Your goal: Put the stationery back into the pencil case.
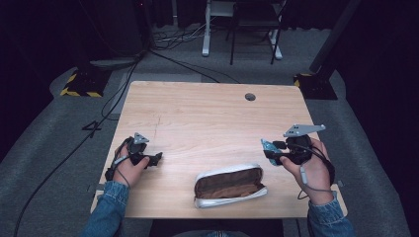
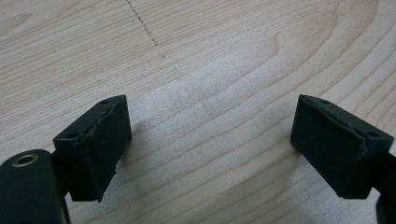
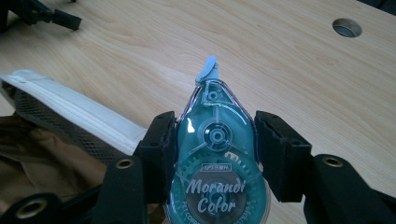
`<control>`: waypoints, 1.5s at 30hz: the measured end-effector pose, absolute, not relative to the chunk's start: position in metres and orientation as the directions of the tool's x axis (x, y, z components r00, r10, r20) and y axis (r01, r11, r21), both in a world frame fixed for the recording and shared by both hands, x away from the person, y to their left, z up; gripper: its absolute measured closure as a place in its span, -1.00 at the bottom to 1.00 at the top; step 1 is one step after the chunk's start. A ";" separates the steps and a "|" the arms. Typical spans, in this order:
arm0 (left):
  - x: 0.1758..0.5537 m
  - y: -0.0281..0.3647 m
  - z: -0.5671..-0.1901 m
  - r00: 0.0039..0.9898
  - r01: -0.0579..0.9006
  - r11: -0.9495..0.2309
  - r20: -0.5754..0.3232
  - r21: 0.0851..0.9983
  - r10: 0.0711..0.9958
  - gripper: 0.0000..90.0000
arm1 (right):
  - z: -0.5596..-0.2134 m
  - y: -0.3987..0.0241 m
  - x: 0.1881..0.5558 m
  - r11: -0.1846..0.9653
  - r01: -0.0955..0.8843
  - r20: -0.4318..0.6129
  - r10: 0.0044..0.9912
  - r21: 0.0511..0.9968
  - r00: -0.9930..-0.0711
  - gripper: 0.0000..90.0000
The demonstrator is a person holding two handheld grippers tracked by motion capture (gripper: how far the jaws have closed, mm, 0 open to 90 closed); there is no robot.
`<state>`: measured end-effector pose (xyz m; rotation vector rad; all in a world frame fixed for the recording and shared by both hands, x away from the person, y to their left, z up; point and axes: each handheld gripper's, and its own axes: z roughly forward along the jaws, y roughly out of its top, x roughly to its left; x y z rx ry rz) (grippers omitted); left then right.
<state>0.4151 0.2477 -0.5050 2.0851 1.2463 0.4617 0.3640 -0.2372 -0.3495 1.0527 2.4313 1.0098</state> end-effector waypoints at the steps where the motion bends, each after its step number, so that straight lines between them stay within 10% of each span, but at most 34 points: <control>1: 0.415 0.248 -0.505 0.484 0.643 -0.331 -0.032 0.691 0.874 -0.72 | -0.349 -0.235 0.363 0.487 0.511 -0.001 0.724 0.708 -0.689 0.12; 45: 0.415 0.248 -0.505 0.485 0.642 -0.332 -0.032 0.691 0.874 -0.72 | -0.370 -0.146 0.323 0.693 0.343 0.021 0.428 0.635 -0.903 0.11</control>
